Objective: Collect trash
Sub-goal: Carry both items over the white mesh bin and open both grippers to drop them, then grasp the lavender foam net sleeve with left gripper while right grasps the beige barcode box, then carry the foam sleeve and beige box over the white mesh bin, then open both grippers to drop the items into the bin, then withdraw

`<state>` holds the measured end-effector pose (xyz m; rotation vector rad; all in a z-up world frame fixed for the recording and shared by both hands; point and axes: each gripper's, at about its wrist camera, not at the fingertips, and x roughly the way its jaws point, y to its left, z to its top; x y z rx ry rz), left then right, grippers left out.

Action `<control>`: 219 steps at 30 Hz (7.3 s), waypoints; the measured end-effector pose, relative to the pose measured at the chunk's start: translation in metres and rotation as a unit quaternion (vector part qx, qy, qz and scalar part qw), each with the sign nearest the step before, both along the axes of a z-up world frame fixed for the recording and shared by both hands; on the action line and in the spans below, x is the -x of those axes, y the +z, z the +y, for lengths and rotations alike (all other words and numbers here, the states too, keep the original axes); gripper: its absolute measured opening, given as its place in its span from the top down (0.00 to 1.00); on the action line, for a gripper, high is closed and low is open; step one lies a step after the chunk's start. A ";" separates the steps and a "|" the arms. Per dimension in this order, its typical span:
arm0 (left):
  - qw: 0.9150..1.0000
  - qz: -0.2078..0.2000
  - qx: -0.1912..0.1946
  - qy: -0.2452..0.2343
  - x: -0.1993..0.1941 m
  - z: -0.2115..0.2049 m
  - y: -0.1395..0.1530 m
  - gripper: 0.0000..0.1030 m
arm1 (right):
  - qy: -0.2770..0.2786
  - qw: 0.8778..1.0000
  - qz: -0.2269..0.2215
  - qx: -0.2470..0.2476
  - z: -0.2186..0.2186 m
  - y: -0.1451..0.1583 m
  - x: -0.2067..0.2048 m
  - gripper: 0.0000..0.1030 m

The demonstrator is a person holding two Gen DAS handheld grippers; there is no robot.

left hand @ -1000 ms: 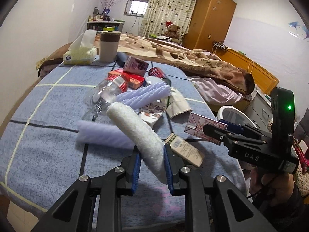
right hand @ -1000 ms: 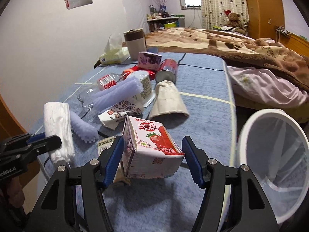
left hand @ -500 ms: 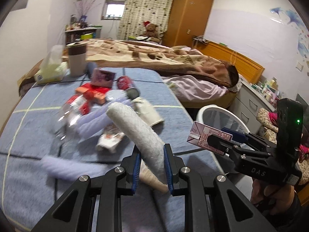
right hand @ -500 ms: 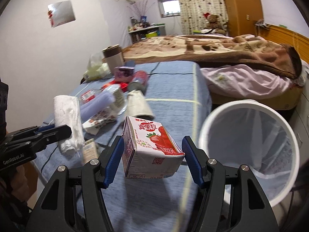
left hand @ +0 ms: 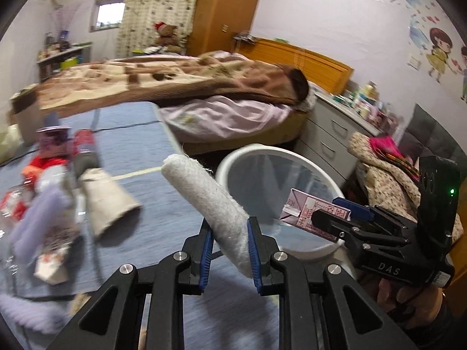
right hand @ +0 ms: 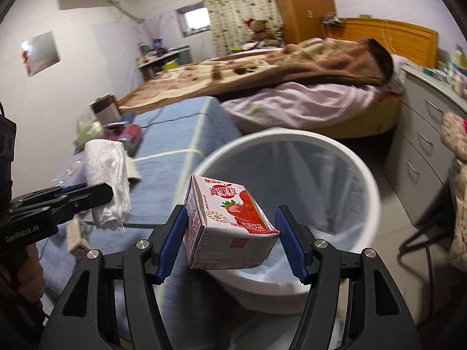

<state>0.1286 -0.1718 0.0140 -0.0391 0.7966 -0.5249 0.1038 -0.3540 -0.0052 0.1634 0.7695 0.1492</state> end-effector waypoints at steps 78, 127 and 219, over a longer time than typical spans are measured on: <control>0.962 0.007 0.006 0.272 0.085 0.222 -0.022 0.49 | 0.265 0.964 0.014 0.013 0.162 0.005 0.025 0.33; 0.951 0.065 0.015 0.301 0.049 0.208 -0.044 0.80 | 0.223 0.974 0.019 0.011 0.150 -0.004 0.008 0.69; 0.999 0.044 0.021 0.003 -0.018 -0.007 -0.026 0.48 | -0.012 1.000 -0.013 -0.012 -0.004 0.007 0.008 0.49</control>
